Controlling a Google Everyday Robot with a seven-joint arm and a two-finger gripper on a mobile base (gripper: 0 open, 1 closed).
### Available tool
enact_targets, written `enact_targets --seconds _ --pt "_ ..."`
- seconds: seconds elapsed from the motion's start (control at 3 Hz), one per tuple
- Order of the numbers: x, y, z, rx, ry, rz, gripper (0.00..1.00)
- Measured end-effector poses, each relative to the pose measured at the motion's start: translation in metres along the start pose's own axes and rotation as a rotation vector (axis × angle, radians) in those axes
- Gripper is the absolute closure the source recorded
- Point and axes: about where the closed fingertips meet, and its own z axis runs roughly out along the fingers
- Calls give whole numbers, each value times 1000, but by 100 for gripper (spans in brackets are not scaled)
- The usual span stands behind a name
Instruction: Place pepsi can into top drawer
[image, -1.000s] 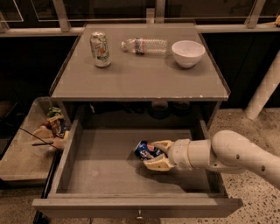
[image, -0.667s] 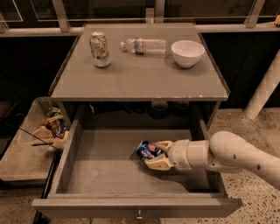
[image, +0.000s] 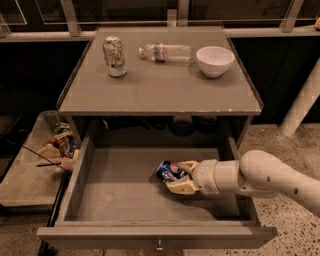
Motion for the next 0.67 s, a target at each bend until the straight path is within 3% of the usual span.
enact_targets --seconds 0.67 --pt "0 0 0 0 0 0 15"
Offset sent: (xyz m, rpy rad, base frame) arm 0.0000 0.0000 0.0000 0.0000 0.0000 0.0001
